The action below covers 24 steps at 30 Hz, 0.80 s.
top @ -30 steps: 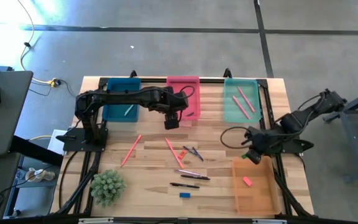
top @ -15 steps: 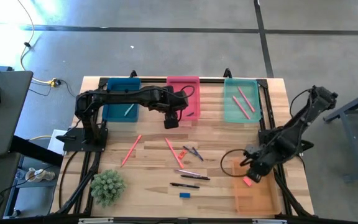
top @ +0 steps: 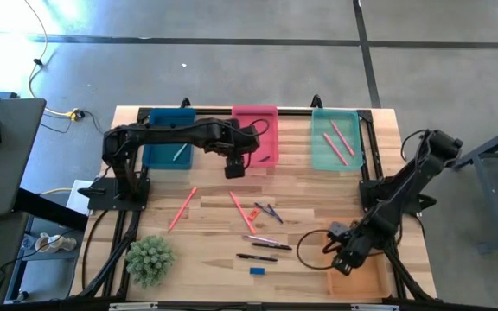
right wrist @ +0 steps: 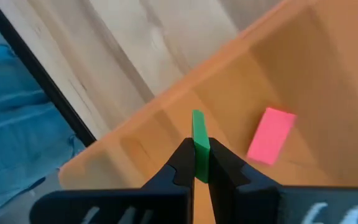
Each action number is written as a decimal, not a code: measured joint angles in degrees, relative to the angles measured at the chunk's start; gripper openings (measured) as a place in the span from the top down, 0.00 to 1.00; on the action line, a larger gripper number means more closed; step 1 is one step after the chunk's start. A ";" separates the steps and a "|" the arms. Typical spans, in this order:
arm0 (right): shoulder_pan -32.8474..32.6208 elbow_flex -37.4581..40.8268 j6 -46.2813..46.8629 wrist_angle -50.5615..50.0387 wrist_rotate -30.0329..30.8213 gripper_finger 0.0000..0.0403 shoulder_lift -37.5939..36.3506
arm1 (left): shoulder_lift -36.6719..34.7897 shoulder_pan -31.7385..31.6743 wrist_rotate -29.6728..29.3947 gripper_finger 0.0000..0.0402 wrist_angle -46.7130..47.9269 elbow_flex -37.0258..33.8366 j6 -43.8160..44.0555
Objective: Sort crayons/erasers/pens/pencils in bins
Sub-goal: Put the green eraser into the orange bin
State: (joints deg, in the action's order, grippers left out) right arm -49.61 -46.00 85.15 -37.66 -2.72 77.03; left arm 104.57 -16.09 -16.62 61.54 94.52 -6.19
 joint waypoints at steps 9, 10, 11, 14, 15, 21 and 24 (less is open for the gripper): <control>-0.35 0.00 2.56 6.75 -5.61 0.98 6.70 | -7.56 -1.69 -0.28 0.57 5.28 0.00 1.15; -0.32 0.00 2.80 7.37 -5.93 0.98 6.98 | -8.55 -2.02 -0.29 0.57 5.29 0.00 1.49; -0.32 0.00 3.07 8.11 -6.07 0.97 7.10 | -9.53 -2.38 -0.28 0.57 5.32 0.00 1.72; -0.32 0.00 4.70 7.88 -6.28 0.94 6.98 | -12.29 -2.99 -0.28 0.57 5.02 -0.29 3.62; -0.32 0.00 5.11 7.84 -6.32 0.93 6.97 | -13.43 -3.22 -0.26 0.57 4.56 -1.30 4.04; -0.31 0.00 6.53 7.55 -6.99 0.80 6.75 | -21.40 -3.77 -0.25 0.57 -0.25 -12.68 7.28; -0.28 0.00 7.13 6.70 -7.04 0.75 5.76 | -25.22 -3.79 0.94 0.57 -5.34 -18.97 9.50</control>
State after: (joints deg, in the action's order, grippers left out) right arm -49.89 -46.00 92.27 -30.96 -9.76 82.79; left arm 79.35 -19.88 -15.68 56.20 75.55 3.31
